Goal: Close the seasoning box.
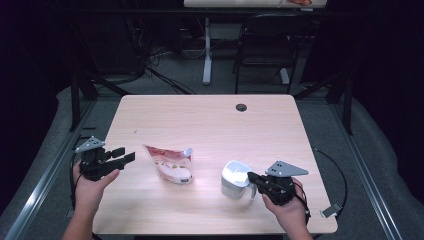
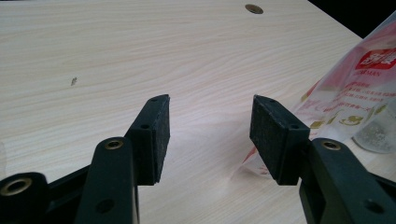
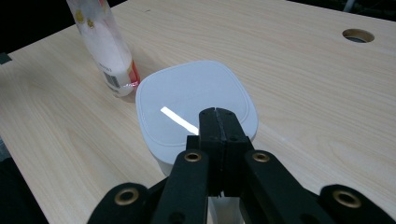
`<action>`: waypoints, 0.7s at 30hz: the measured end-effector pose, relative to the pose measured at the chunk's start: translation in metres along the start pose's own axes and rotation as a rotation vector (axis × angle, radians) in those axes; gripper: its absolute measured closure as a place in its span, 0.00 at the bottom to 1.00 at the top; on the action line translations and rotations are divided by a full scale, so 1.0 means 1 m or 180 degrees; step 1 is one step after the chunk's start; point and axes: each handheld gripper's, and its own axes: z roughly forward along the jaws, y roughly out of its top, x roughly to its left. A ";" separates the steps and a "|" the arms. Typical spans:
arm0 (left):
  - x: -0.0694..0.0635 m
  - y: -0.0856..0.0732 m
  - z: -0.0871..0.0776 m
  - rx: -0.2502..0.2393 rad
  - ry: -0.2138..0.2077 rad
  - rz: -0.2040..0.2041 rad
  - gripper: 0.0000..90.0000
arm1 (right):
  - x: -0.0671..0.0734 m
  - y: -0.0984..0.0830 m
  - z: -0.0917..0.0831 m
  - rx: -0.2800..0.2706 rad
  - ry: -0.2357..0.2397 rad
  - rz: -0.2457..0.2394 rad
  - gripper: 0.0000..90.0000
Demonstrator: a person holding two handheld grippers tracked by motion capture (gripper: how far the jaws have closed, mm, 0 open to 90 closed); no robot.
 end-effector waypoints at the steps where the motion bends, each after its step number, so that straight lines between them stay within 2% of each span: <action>1: 0.000 0.000 0.000 -0.0003 0.0001 -0.0001 0.53 | 0.000 0.000 0.000 -0.0011 -0.0001 -0.0004 1.00; 21: 0.001 0.000 0.000 -0.0002 0.0001 -0.0015 0.53 | -0.001 -0.005 -0.003 -0.0063 0.0023 0.0027 1.00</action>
